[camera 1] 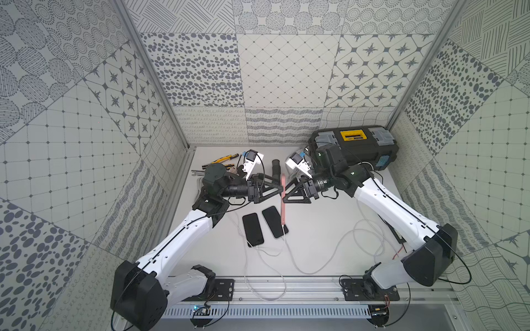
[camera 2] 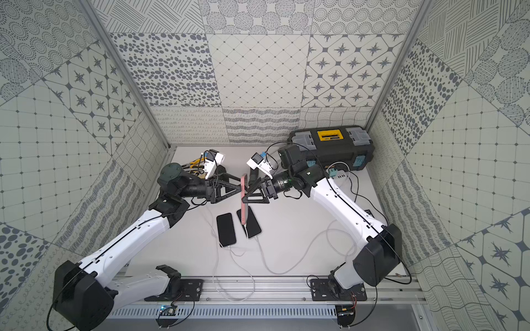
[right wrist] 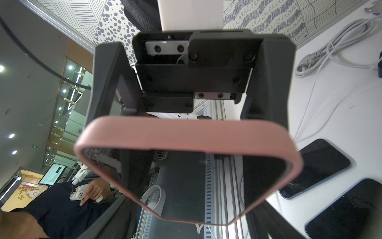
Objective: Unplug the charging cable from the phone
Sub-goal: Pick up the phone at the center of the board.
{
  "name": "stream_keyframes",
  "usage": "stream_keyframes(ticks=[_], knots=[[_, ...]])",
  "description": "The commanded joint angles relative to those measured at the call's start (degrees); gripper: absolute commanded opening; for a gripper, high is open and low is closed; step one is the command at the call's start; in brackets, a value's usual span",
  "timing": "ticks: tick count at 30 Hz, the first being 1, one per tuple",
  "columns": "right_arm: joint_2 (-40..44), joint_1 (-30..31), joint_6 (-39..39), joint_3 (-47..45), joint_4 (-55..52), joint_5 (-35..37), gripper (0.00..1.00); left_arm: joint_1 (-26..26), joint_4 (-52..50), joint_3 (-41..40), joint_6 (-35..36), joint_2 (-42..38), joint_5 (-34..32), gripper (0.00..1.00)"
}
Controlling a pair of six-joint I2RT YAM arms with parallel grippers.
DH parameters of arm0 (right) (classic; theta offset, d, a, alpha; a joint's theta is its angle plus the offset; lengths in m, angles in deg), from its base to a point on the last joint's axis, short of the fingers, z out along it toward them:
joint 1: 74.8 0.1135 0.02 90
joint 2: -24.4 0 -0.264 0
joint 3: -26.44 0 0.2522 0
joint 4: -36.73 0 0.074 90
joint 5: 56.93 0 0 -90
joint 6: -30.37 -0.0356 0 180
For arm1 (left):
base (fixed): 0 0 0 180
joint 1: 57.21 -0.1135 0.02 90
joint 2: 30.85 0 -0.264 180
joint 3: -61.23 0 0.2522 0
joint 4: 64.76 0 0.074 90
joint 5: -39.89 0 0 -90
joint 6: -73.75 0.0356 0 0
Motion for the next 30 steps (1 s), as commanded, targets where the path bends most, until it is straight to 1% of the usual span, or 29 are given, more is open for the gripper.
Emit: stream_keyframes(ticks=[1, 27, 30], knots=[[0.72, 0.59, 0.87, 1.26, 2.72, -2.89, 0.62, 0.2, 0.56, 0.8, 0.82, 0.79, 1.41, 0.98], [-2.26, 1.28, 0.61, 2.3, 2.71, -3.2, 0.59, 0.24, 0.6, 0.2, 0.89, 1.32, 2.28, 0.98], [-2.27, 1.25, 0.55, 2.31, 2.67, -3.19, 0.59, 0.29, 0.66, 0.04, 1.08, 1.11, 2.29, 0.97]])
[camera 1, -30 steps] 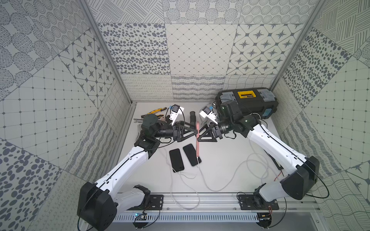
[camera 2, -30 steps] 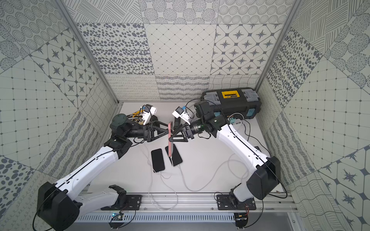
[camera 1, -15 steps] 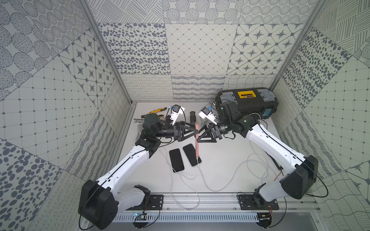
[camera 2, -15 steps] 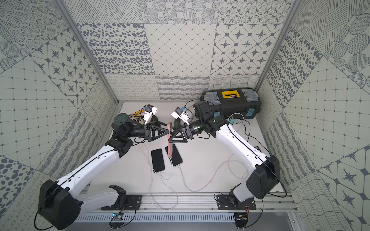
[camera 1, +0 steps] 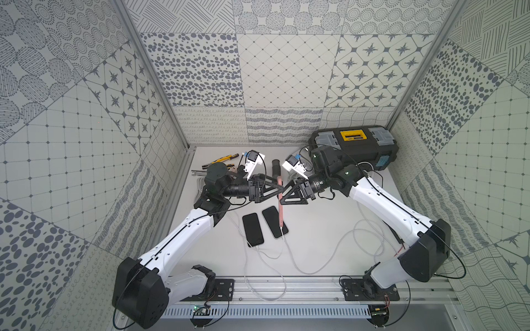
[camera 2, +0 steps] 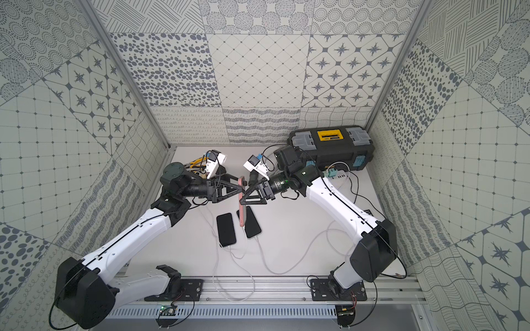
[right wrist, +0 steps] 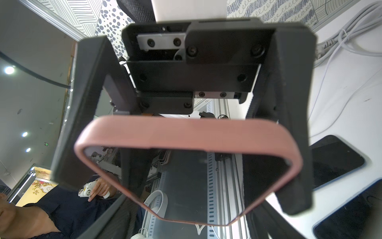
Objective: Unplug the charging cable from the phone
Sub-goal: Pick up the phone at the center of the board.
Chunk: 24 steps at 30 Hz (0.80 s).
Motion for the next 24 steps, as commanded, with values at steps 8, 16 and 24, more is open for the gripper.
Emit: stream_keyframes(ticks=[8, 16, 24], knots=[[0.03, 0.36, 0.53, 2.14, 2.67, -2.33, 0.59, 0.2, 1.14, -0.4, 1.28, -0.41, 1.66, 0.75], [0.41, 0.29, 0.38, 1.65, 2.7, -1.53, 0.7, 0.2, 2.44, -0.52, 1.92, -1.26, 0.5, 0.39], [5.09, -0.02, 3.66, -1.31, 2.8, 2.96, 0.96, 0.11, 2.84, 1.79, 3.88, -1.5, -1.89, 0.05]])
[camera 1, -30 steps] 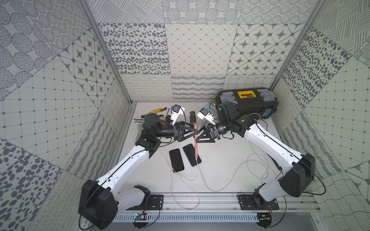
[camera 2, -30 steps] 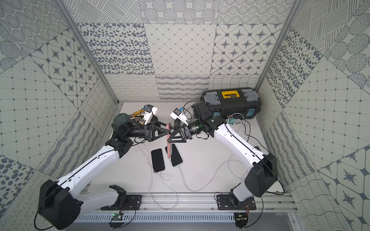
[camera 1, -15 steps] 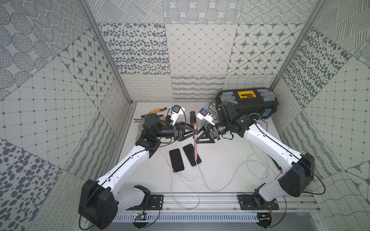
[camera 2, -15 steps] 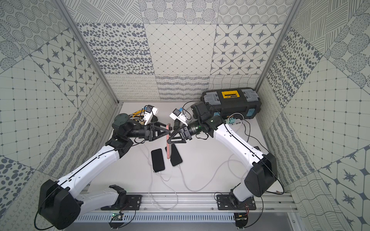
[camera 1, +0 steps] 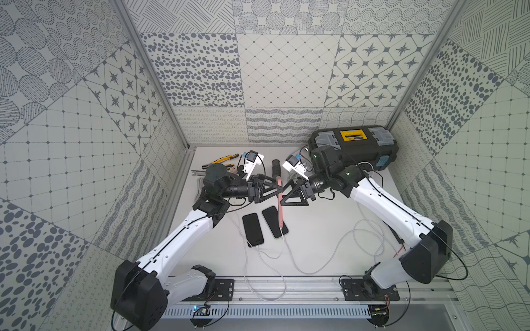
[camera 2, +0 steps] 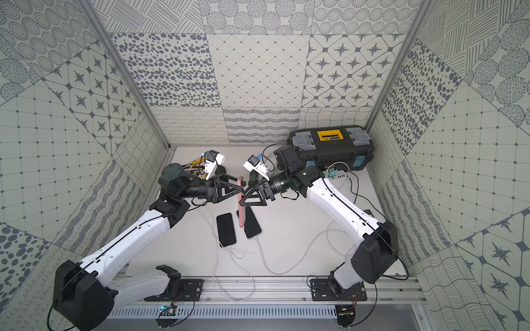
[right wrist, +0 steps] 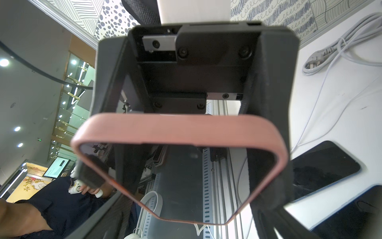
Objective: Unplug the charging cable from the phone
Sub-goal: Pick up the phone at the center of the board.
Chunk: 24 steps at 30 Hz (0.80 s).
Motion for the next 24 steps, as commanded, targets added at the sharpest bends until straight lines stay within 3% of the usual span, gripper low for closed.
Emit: stream_keyframes(ticks=[1, 12, 16, 24], knots=[[4.31, -0.19, 2.77, -1.17, 1.99, 2.02, 0.97, 0.03, 2.95, 2.29, 2.72, -0.12, -1.07, 0.03], [9.15, -0.3, 8.05, -7.23, 2.42, 4.22, 0.88, -1.41, 2.86, 7.64, 5.5, 0.97, -1.71, 0.0], [10.21, 0.19, 9.39, -9.61, 4.03, 3.84, 0.78, -1.84, 2.69, 9.55, 6.49, 1.4, -1.78, 0.0], [12.01, 1.28, 8.16, -14.18, 9.77, 7.07, 0.66, -3.33, 2.68, 11.96, 6.85, 2.44, -2.57, 0.0]])
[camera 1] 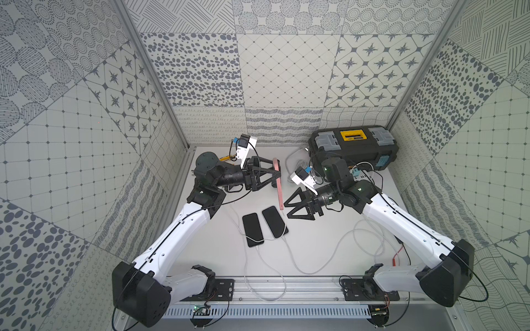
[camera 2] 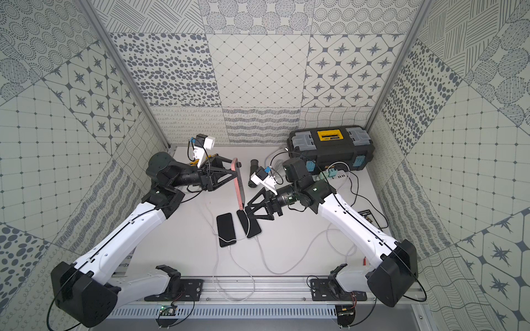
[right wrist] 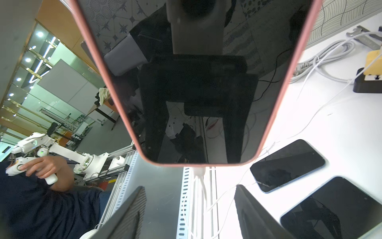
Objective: Unplug the charging cable from the phone
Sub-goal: Pick up the phone at the center of the board, then remove the charging cable from the phone.
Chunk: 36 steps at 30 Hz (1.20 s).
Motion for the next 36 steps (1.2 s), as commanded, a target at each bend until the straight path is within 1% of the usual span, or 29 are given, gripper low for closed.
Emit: stream_keyframes(ticks=[1, 4, 7, 11, 14, 18, 22, 24, 28, 36], knots=[[1.81, 0.57, -0.79, -1.98, 6.14, 1.75, 0.64, -1.03, 2.7, 2.43, 1.54, 0.75, -0.91, 0.0], [2.53, 0.89, -2.29, -4.94, 11.47, 1.54, 0.58, -1.61, 2.7, 3.31, 1.12, 0.99, -0.81, 0.0], [3.54, 1.36, -2.48, -7.73, 15.48, 1.82, 0.55, -2.06, 2.92, 3.82, 0.63, 1.17, -1.18, 0.0], [4.22, 1.94, -3.0, -10.17, 19.65, 2.59, 0.51, -2.39, 4.33, 3.84, -1.02, 1.63, -1.0, 0.0], [3.77, 2.34, -3.82, -10.51, 20.86, 3.7, 0.48, -2.54, 5.75, 3.5, -2.22, 2.09, -0.86, 0.0], [2.81, 2.95, -5.14, -10.62, 22.19, 4.34, 0.28, -2.65, 6.36, 3.46, -2.94, 2.52, -0.51, 0.0], [2.84, 2.97, -5.53, -11.19, 23.5, 4.46, 0.13, -2.8, 6.86, 3.46, -3.38, 2.61, -0.37, 0.0], [2.78, 3.0, -5.69, -11.34, 23.83, 4.25, 0.1, -2.83, 7.07, 3.6, -3.56, 2.6, -0.34, 0.0], [2.39, 2.97, -5.88, -11.29, 23.95, 4.19, 0.0, -2.99, 7.45, 3.74, -3.87, 2.56, -0.14, 0.0], [2.37, 2.97, -6.35, -11.88, 24.21, 4.06, 0.0, -3.49, 7.56, 3.77, -3.72, 2.07, 0.11, 0.0]])
